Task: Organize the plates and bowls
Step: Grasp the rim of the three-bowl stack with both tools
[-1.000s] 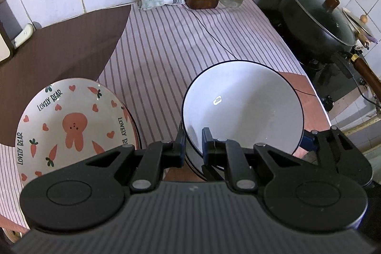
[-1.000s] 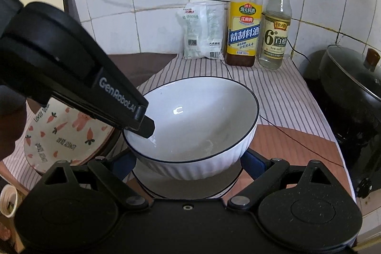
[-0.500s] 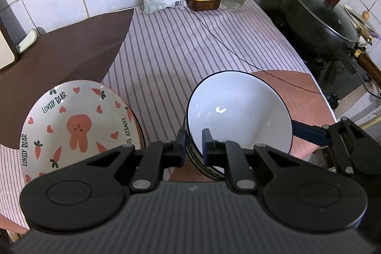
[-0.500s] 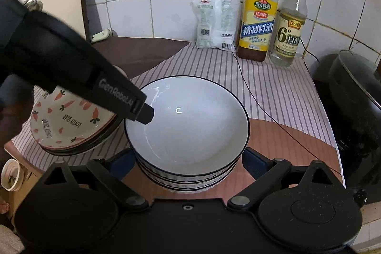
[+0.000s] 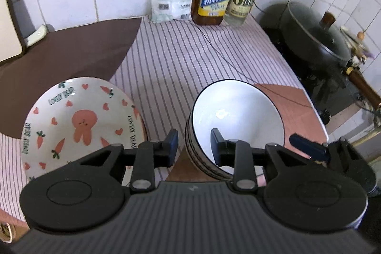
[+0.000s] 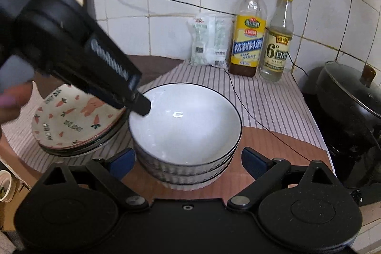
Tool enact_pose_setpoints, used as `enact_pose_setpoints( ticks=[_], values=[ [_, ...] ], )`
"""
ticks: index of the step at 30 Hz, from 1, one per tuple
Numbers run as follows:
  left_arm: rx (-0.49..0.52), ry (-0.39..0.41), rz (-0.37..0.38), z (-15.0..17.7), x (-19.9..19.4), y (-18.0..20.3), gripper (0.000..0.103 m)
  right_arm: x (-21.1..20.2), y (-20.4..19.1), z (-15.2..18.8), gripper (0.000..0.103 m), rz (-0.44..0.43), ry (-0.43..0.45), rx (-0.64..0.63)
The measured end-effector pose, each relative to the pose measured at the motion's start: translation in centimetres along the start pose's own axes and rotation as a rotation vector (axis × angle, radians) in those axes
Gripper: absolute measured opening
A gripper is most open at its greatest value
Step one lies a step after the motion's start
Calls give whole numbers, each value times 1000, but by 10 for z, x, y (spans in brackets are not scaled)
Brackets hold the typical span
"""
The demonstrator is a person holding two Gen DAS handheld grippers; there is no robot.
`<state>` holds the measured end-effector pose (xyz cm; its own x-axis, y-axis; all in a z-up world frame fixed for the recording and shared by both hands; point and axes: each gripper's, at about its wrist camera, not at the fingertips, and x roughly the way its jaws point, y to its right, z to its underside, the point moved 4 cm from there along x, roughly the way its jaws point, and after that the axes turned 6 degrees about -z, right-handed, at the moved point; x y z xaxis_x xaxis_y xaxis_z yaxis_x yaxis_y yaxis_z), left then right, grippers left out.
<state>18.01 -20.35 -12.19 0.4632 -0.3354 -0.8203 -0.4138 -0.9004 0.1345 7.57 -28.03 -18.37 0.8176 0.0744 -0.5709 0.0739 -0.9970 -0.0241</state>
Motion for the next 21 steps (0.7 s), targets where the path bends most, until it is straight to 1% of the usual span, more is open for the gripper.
enact_pose_setpoints(
  ticks=[6,9,13,18,21],
  values=[
    [-47,31,40,10,-21,-14,30,-21,-9,15,98,-8,45,-19],
    [-55,34,75,17,-31,-16,31,-32,-15,21,98,-9,68,-49],
    [-57,74,105,29,-41,-16,34,-45,-17,27,98,-17,121,-69],
    [-73,114,150,45,-41,-16,35,-43,-7,39,99,-30,166,-45],
    [-115,132,203,54,-39,-16,36,-28,1,50,99,-33,149,-25]
  ],
)
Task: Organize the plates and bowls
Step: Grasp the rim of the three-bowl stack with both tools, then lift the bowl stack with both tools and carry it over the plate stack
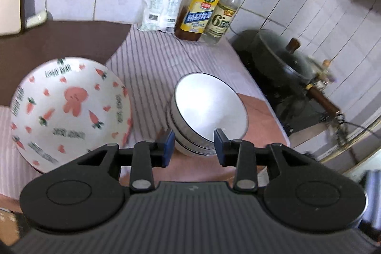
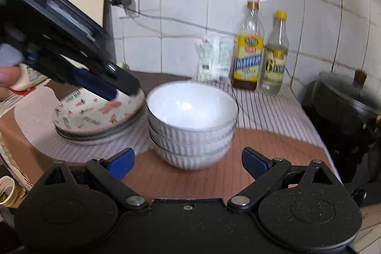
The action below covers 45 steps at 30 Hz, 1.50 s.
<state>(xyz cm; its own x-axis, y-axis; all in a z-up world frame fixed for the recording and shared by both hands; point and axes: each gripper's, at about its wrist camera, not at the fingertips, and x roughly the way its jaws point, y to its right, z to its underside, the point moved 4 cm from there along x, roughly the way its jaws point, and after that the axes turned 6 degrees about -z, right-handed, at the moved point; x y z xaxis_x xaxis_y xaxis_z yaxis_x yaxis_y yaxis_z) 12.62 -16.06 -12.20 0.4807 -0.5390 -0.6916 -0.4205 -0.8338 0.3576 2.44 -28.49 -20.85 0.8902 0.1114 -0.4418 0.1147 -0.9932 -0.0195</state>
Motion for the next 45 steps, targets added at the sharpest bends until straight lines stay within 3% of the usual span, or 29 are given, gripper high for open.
enact_pose_setpoints(
  ticks=[8,12,19,30,36,45],
  values=[
    [-103,-10,31,12,24,-13,43,38,13,29,99,-6,5,1],
    [-167,-10,66,13,36,-23,59,53,17,35,99,-39,24,3],
    [-213,-57,40,5,61,-33,66,79,19,40,100,-62,7,-14],
    [-203,-157,0,-6,102,-25,64,98,29,34,103,-71,62,23],
    [-180,-185,-21,-6,113,-22,44,104,28,32,103,-89,74,14],
    [-159,-181,-22,-6,118,-21,43,110,24,25,103,-112,107,19]
  ],
)
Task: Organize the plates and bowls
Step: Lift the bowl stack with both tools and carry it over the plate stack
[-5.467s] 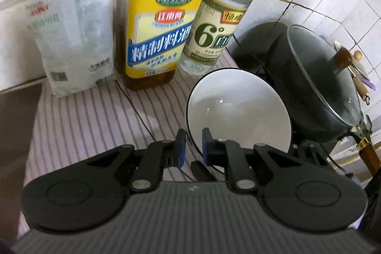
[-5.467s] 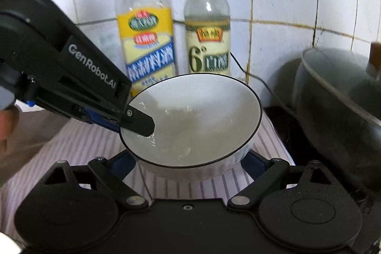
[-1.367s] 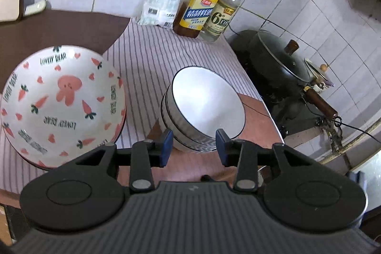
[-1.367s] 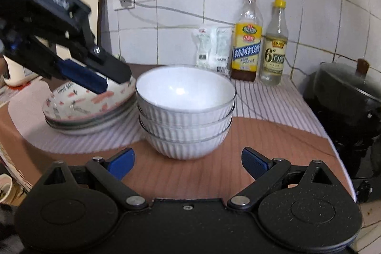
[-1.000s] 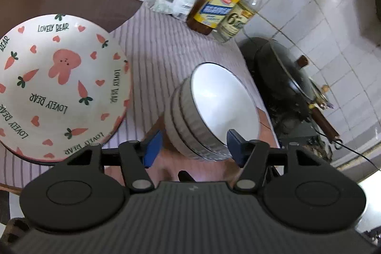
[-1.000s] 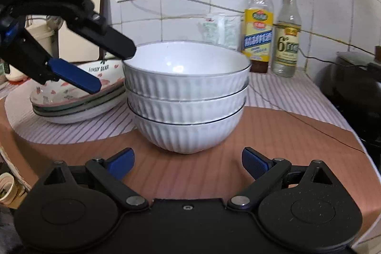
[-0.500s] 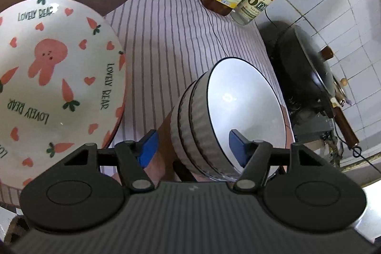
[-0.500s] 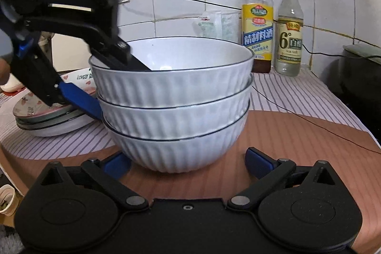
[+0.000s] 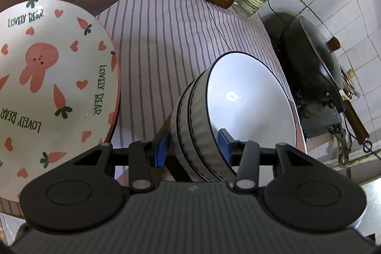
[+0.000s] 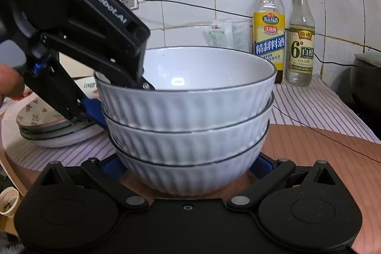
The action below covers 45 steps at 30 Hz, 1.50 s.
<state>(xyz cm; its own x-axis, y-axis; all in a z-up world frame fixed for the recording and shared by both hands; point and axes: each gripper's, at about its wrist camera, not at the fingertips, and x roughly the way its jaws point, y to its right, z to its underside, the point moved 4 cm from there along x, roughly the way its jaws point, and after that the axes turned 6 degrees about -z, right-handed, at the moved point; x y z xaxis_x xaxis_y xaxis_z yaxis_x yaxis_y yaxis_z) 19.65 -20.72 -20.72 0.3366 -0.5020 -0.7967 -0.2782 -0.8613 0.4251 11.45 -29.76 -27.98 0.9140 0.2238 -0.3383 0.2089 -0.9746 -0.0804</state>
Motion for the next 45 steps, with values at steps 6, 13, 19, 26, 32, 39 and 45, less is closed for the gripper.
enact_pose_setpoints(
  ticks=[6,13,19,26,32,39,45],
  values=[
    [24,8,0,0,0,1,42,3,3,0,103,-12,10,9],
    [63,20,-12,1,-2,4,41,4,5,-5,103,-16,-18,47],
    [66,20,-8,0,-2,4,40,2,3,-3,102,5,-1,49],
    [103,37,12,2,-9,7,40,-8,1,-7,102,22,18,38],
    [105,59,22,-2,-23,8,40,-13,-2,-15,102,18,46,6],
    [113,107,21,-8,-55,9,40,-19,-16,-38,102,8,87,-22],
    [114,165,6,-9,-98,-6,39,-23,-44,-63,102,-37,112,-71]
  ],
)
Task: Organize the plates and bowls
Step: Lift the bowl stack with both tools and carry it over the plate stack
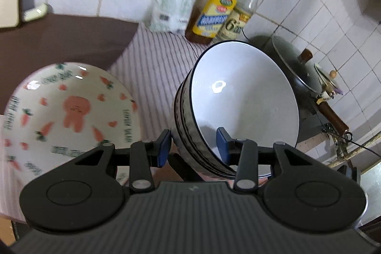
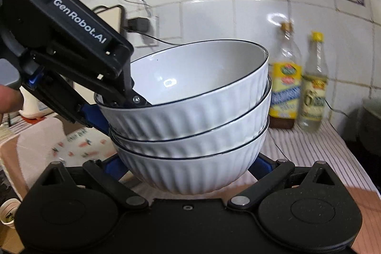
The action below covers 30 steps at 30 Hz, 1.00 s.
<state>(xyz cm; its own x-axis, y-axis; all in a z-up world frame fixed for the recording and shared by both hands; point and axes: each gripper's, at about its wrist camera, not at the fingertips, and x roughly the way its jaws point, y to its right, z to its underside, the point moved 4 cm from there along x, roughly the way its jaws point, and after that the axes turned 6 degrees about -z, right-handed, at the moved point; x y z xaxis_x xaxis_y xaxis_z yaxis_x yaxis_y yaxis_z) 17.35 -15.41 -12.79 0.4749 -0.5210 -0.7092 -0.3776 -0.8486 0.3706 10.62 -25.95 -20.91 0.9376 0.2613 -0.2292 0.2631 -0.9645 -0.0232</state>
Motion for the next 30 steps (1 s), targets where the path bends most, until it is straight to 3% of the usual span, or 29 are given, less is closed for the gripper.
enact_pose_setpoints(
  ticks=[8,14,19,30],
  values=[
    [-29,70,-88,-7,-51,-51,40,32,-51,-30,102,-99,5,-30],
    [-81,79,-140,-14,-68,-97,40,66,-85,-36,102,-176,-18,-46],
    [-110,66,-157,-10,-63,-125,40,83,-106,-27,102,-198,-47,-46],
    [-143,9,-142,-1,-24,-153,40,113,-114,-2,102,-178,-141,-28]
  ],
)
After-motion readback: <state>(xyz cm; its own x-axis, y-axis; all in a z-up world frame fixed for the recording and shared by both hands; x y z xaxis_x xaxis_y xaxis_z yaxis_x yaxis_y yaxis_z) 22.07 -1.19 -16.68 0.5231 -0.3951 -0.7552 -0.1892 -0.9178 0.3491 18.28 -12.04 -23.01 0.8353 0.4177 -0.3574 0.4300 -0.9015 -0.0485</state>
